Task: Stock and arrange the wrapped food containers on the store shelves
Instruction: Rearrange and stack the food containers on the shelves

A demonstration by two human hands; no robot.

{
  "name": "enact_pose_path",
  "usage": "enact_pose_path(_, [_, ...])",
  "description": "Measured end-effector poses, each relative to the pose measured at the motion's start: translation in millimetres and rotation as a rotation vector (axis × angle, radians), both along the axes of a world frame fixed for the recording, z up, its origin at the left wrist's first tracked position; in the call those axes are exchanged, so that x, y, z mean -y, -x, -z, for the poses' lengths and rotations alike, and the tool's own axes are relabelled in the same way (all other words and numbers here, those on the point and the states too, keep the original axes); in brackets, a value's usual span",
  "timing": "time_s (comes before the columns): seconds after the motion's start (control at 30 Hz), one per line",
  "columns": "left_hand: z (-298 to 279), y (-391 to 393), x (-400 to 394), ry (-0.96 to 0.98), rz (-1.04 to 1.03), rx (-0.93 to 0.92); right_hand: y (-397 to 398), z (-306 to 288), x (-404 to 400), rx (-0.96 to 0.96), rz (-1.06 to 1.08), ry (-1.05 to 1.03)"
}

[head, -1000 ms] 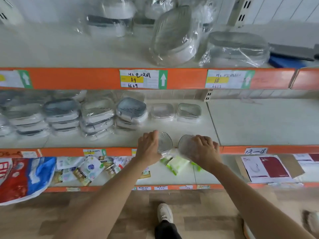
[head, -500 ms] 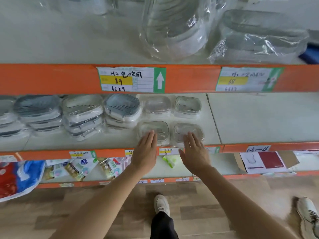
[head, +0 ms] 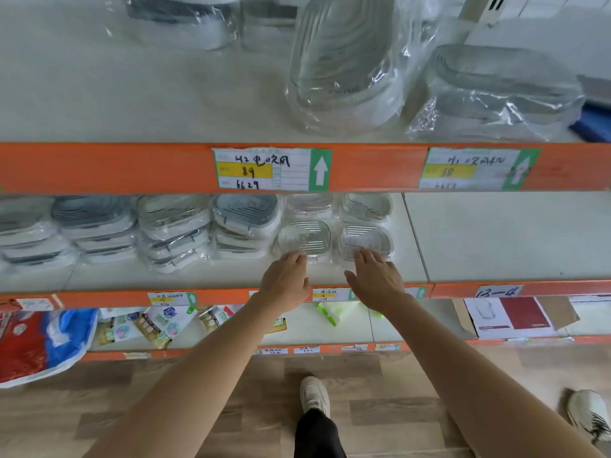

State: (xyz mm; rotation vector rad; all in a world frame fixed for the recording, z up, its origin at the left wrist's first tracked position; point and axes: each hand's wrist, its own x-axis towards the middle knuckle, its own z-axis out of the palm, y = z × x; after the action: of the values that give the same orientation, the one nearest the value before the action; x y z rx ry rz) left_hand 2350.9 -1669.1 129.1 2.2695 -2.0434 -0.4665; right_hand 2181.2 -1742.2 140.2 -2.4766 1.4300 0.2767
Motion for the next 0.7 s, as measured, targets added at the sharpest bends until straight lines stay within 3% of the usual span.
enact_pose_path(0.13, [-38, -8, -29, -0.077, 0.044, 0.09, -2, -32, -29, -0.061, -0.096, -0.011])
enact_pose_path(0.27, [-90, -21, -60, -0.029, 0.098, 0.217, -3, -80, -59, -0.023, -0.15, 0.004])
enact_pose_path(0.53, [-207, -26, -87, 0.213, 0.188, 0.309, 7, -193, -93, 0.053, -0.198, 0.205])
enact_pose_path(0.7, [-274, -14, -73, 0.425, 0.142, 0.211, 14, -252, -88, 0.114, -0.193, 0.337])
